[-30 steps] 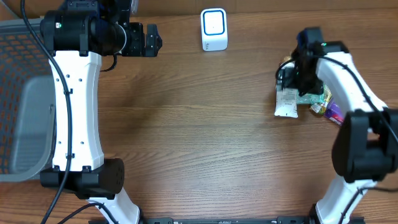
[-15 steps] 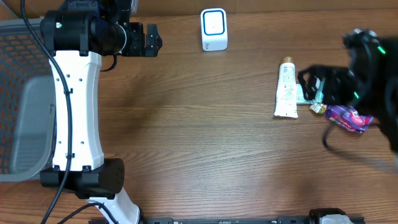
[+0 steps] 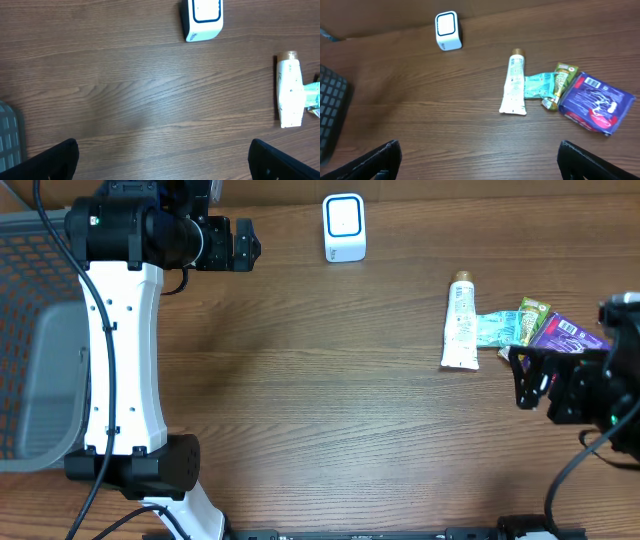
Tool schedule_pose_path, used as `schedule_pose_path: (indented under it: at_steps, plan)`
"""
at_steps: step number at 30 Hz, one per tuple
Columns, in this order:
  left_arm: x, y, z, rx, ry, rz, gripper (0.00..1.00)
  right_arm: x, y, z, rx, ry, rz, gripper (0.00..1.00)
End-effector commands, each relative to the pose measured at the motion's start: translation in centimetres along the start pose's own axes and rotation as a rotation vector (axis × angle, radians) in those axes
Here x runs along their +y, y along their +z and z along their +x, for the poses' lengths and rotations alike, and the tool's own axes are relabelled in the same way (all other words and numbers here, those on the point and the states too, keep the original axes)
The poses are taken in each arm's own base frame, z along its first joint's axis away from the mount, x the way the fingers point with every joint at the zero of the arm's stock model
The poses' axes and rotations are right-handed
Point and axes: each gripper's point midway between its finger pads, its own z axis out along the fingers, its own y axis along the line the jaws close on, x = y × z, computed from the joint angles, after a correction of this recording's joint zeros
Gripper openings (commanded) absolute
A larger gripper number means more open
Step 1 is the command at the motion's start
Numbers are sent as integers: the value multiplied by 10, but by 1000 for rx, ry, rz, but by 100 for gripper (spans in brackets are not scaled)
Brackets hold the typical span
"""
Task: Scan the item barcode
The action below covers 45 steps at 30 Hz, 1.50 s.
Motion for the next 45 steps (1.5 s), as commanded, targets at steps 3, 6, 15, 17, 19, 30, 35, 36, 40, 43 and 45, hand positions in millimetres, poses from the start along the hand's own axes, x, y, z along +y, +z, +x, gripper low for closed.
schedule_pose_path:
  at_steps: [3, 6, 15, 17, 19, 30, 35, 36, 40, 43, 45]
  plan:
    - [-5, -5, -3, -18, -8, 11, 100, -8, -15, 9, -47, 8, 44, 100]
    - [-5, -5, -3, -18, -8, 12, 100, -14, -14, 11, -126, -1, 60, 100]
    - [-5, -5, -3, -18, -8, 12, 100, -31, 22, 12, -448, -52, 68, 100]
    - [-5, -5, -3, -18, -8, 12, 100, -32, 36, 20, -498, -88, 47, 100]
    - [-5, -5, -3, -18, -8, 12, 100, -32, 50, 28, -538, -121, 26, 100]
    - [-5, -5, -3, -18, -7, 12, 100, -30, 110, 73, -841, -213, -122, 100]
    - [-5, -5, -3, -18, -8, 12, 100, -37, 129, 94, -882, -219, -127, 100]
    - [-5, -5, -3, -18, -8, 11, 100, -38, 133, 97, -880, -218, -126, 100]
    - [-5, -5, -3, -18, -7, 11, 100, -41, 141, 107, -824, -217, -114, 100]
    - [-5, -5, -3, -18, -8, 11, 100, -47, 156, 123, -734, -204, -102, 100]
    - [-5, -5, -3, -18, -7, 11, 100, -50, 164, 131, -687, -182, -98, 100]
